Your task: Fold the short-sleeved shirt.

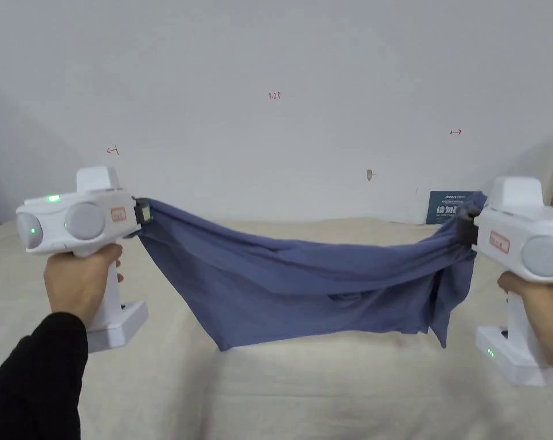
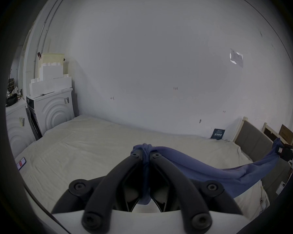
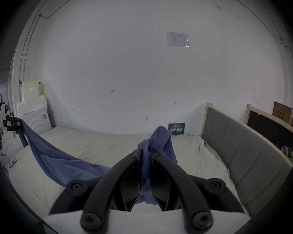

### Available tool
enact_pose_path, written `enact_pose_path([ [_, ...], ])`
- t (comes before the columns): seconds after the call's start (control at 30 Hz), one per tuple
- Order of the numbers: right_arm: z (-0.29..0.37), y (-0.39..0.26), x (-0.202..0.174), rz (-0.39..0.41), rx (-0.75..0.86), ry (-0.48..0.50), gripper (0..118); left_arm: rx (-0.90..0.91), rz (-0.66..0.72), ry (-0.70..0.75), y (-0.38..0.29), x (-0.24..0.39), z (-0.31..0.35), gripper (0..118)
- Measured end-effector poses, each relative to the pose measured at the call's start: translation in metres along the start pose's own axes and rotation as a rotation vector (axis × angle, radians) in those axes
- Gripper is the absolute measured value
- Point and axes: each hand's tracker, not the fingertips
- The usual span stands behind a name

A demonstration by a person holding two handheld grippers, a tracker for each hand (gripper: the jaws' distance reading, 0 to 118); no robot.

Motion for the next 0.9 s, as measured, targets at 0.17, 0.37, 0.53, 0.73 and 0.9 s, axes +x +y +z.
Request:
enact_pose_path([
  [0.17, -0.004, -0.073, -0.002, -0.006, -0.103, 0.014, 7, -0.094, -0.005, 0.004, -0.075, -0.018, -0.002, 4],
  [0.37, 0.035, -0.161, 0.002, -0.056, -0.213, 0.028, 7, -0.219, 0.015, -0.002, -0.167, -0.048, 0.031, 4],
  [0.53, 0.083, -0.224, 0.012, -0.154, -0.280, 0.024, 7, -0.325, 0.067, -0.005, -0.239, -0.081, 0.066, 4],
  [0.73, 0.150, -0.273, 0.001, -0.196, -0.328, 0.021, 7, -0.420, 0.080, 0.017, -0.308, -0.103, 0.125, 4],
  [0.9, 0.201, -0.295, -0.006, -0.221, -0.348, 0.009, 7, -0.444, 0.108, 0.037, -0.334, -0.120, 0.171, 4],
])
